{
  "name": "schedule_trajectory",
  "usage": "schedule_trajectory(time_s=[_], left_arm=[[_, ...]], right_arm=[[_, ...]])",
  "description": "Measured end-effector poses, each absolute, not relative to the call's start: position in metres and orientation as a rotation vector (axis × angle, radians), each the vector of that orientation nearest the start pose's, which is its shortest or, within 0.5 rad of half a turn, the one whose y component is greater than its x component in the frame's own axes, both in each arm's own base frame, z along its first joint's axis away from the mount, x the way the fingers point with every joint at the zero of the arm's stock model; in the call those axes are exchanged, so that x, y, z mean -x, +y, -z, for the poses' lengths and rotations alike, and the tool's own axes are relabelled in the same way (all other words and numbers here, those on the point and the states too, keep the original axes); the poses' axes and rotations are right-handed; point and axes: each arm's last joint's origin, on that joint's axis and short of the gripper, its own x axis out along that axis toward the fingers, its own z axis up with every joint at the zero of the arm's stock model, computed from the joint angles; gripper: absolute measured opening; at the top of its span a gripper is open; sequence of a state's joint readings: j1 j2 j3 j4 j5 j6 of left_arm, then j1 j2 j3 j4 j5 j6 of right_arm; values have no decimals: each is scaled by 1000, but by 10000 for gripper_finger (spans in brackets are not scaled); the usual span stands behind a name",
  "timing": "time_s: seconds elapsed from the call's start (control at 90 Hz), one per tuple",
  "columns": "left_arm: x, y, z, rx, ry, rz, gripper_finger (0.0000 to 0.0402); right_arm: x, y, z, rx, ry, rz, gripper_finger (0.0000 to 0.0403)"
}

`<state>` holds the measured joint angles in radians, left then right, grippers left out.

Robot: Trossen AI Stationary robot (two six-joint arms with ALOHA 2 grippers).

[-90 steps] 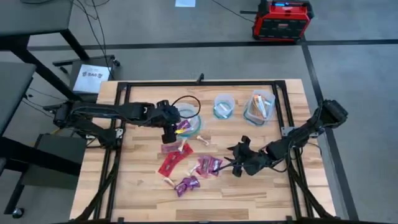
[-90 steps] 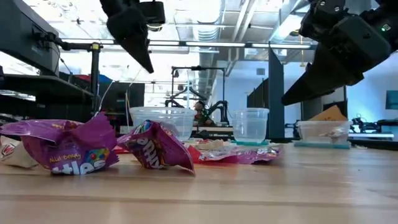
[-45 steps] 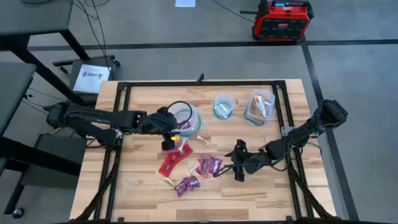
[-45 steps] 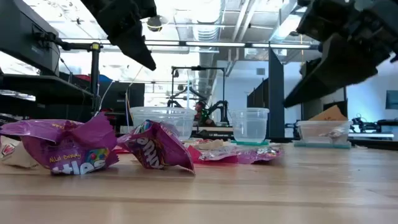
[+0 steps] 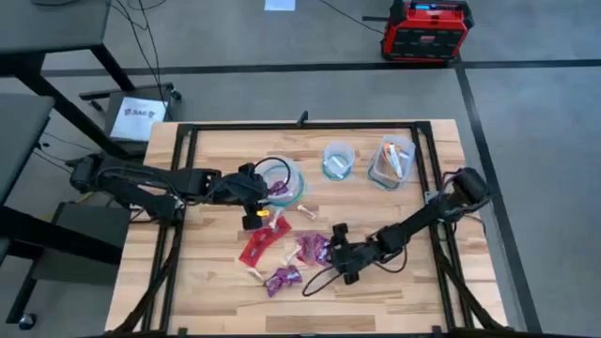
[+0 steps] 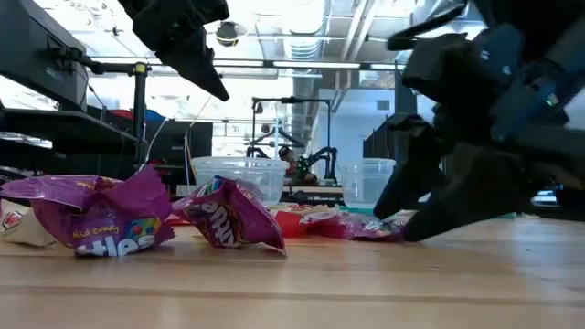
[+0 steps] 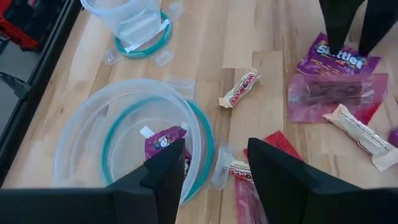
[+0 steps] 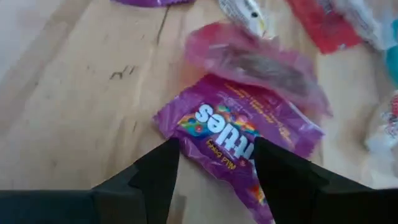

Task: Sort candy
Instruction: Put the violet candy into the big round transparent bin

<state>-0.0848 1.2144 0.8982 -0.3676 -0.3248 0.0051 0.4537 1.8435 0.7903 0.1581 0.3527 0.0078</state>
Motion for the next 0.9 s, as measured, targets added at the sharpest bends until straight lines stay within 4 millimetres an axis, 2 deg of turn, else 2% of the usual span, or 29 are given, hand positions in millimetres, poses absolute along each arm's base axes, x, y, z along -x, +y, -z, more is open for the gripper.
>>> schedule_trajectory(time_s=[0.078,0.211,0.256,0.433,0.511,0.567,0.633,0.722,0.822,0.9], left_arm=[[-253,-13,-272,-142,671,-228,162],[-253,-14,-272,-134,669,-227,162],[-253,-15,-272,-136,667,-224,162],[-253,-16,-272,-138,665,-218,162],[-253,-16,-272,-138,664,-218,162],[-254,-16,-273,-142,653,-216,162],[-255,-16,-274,-149,640,-213,162],[-255,-16,-274,-150,633,-213,162],[-256,-16,-275,-153,621,-212,162],[-256,-16,-276,-161,618,-209,162]], right_arm=[[-299,129,-98,294,853,-129,134],[-302,125,-98,270,873,-167,31],[-302,124,-98,272,877,-177,14],[-295,120,-115,277,883,-186,2],[-288,114,-131,276,895,-180,1],[-286,107,-150,262,863,-168,0],[-282,98,-172,251,812,-127,0],[-281,82,-191,259,748,-67,0],[-289,59,-205,273,656,19,0],[-298,40,-207,272,606,84,0]])
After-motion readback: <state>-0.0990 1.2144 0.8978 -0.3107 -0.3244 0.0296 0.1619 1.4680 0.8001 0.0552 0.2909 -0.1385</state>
